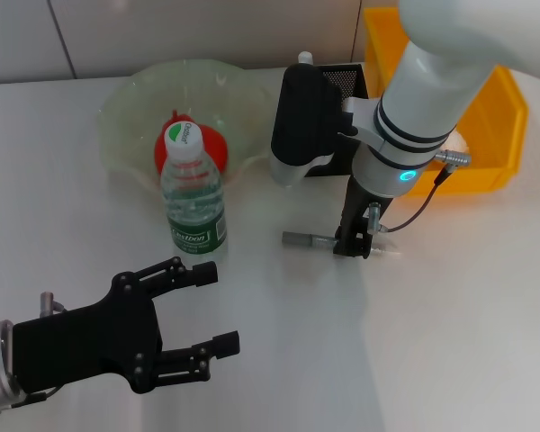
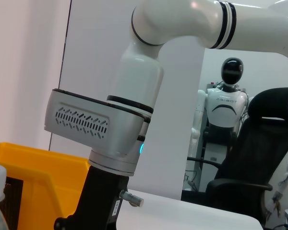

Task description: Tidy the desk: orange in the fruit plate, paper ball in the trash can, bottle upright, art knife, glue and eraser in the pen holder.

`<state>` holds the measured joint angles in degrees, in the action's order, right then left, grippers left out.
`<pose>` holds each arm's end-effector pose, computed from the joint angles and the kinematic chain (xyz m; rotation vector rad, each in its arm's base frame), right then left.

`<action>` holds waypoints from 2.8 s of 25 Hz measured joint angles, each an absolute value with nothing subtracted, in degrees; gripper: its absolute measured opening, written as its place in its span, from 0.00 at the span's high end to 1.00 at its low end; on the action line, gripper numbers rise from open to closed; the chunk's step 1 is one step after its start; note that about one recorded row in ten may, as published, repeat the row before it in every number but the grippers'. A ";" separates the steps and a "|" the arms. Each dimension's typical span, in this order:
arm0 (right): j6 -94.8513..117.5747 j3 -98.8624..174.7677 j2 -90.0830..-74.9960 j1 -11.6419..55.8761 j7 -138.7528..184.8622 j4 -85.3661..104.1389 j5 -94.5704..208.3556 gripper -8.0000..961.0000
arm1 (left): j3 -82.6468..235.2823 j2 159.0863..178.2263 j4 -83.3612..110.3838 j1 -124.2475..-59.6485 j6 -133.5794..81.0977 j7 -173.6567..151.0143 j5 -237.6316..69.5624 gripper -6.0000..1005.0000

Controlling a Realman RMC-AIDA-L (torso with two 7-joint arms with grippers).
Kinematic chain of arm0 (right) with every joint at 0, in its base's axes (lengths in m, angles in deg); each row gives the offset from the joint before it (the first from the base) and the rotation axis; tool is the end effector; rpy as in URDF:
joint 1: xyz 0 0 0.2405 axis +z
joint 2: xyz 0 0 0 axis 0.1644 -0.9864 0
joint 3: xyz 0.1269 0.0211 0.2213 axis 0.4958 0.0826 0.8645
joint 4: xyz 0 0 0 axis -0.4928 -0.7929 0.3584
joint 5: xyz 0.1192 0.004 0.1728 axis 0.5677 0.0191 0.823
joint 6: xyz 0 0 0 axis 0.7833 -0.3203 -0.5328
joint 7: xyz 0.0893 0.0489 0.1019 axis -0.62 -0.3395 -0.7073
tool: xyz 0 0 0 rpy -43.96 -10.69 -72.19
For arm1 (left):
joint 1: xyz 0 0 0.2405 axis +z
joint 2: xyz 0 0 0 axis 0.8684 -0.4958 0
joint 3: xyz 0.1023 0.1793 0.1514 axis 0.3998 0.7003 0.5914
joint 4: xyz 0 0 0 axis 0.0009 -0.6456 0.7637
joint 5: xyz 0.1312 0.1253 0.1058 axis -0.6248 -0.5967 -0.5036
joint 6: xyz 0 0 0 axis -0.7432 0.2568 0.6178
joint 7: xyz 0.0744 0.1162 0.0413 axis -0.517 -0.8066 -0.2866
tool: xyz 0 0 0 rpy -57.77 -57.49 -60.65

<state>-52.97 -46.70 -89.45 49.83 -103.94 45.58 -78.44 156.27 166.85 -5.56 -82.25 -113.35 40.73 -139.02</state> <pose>0.1580 0.3967 -0.0824 -2.7730 0.2786 -0.9416 -0.2652 0.2513 -0.0357 -2.8020 -0.3349 -1.1115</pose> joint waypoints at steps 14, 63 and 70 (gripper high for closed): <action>-57.46 -42.38 -89.17 48.95 -104.15 51.08 -78.06 0.85 | 156.27 166.58 -5.74 -82.09 -113.58 40.74 -139.02 0.17; -55.92 -38.88 -88.76 30.91 -66.81 99.98 -96.37 0.86 | 154.59 167.06 -7.19 -81.64 -112.96 40.49 -138.94 0.17; -53.05 -39.83 -88.97 28.17 -60.42 100.32 -96.36 0.86 | 154.06 167.74 -7.14 -81.51 -112.13 40.40 -138.92 0.17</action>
